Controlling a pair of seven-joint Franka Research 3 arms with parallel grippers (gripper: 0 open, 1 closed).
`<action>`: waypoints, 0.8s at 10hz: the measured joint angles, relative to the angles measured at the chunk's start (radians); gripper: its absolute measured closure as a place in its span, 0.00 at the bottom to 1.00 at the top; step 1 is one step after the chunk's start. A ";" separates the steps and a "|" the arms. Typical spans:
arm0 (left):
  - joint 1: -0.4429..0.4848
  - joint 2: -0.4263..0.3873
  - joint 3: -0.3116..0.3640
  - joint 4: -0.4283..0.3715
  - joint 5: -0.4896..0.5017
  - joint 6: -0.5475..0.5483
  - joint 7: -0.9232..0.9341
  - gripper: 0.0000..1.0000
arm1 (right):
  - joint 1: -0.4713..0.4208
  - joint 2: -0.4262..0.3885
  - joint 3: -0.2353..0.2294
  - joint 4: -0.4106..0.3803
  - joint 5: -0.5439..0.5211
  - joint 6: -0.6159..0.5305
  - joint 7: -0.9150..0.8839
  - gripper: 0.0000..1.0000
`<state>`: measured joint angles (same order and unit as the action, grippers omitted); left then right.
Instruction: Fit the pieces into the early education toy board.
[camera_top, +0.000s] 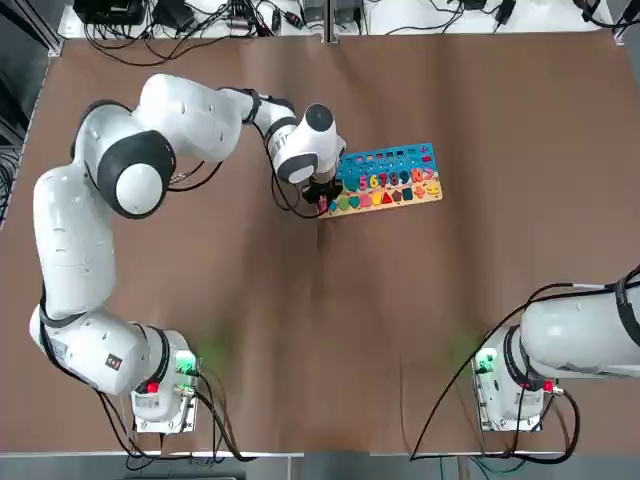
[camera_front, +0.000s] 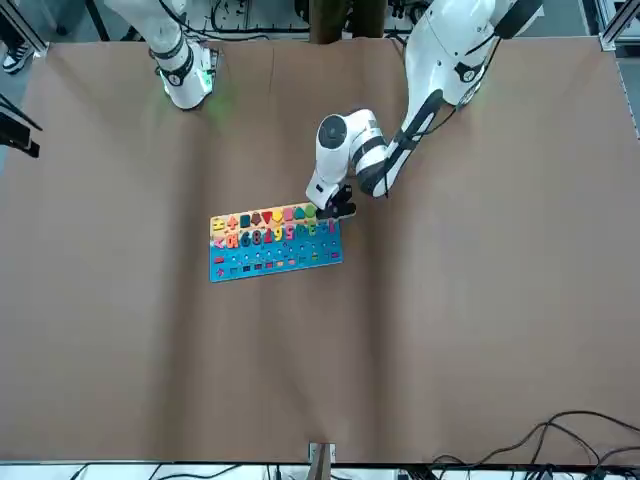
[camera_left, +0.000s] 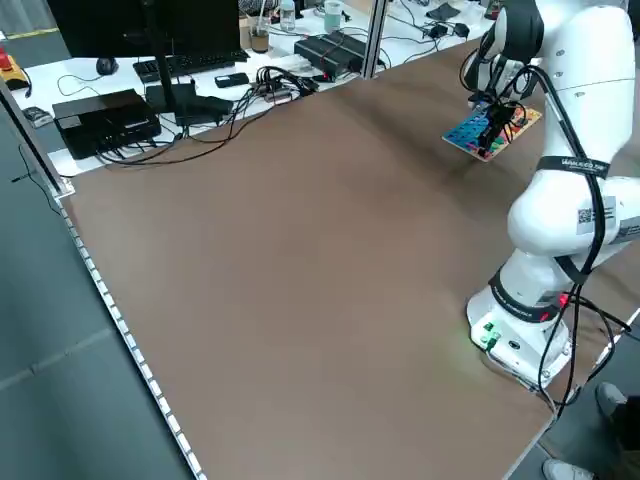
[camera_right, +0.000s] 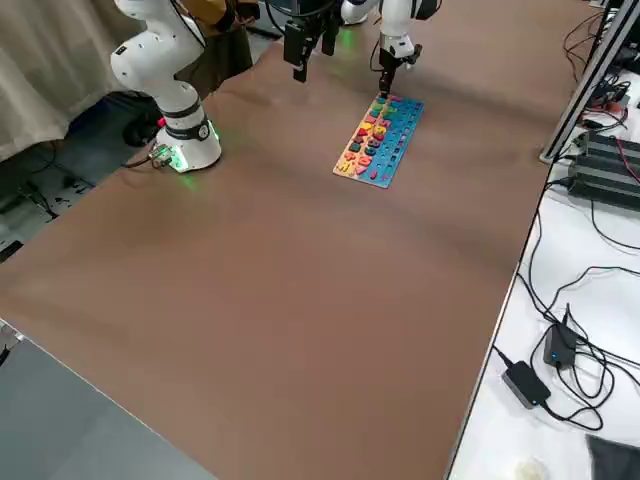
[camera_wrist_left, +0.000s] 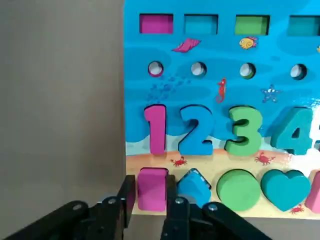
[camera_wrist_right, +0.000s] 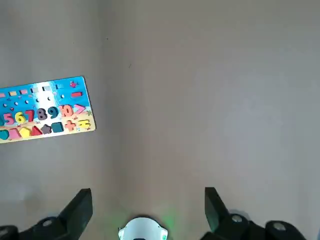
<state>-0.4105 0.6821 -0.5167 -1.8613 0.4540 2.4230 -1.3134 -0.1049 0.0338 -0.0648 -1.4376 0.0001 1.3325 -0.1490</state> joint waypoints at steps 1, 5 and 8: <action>0.000 0.000 0.000 0.000 0.000 -0.001 0.000 0.68 | 0.000 0.000 0.000 0.000 0.000 0.000 0.000 0.01; 0.000 0.000 0.000 0.001 0.000 -0.002 -0.001 0.68 | 0.000 0.000 0.000 0.001 -0.017 0.041 0.006 0.01; 0.000 0.000 0.000 0.004 0.000 -0.013 -0.001 0.64 | 0.012 0.000 0.002 0.003 -0.024 0.068 0.014 0.01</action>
<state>-0.4106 0.6824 -0.5164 -1.8569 0.4540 2.4103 -1.3148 -0.0932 0.0337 -0.0626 -1.4343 -0.0239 1.4003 -0.1351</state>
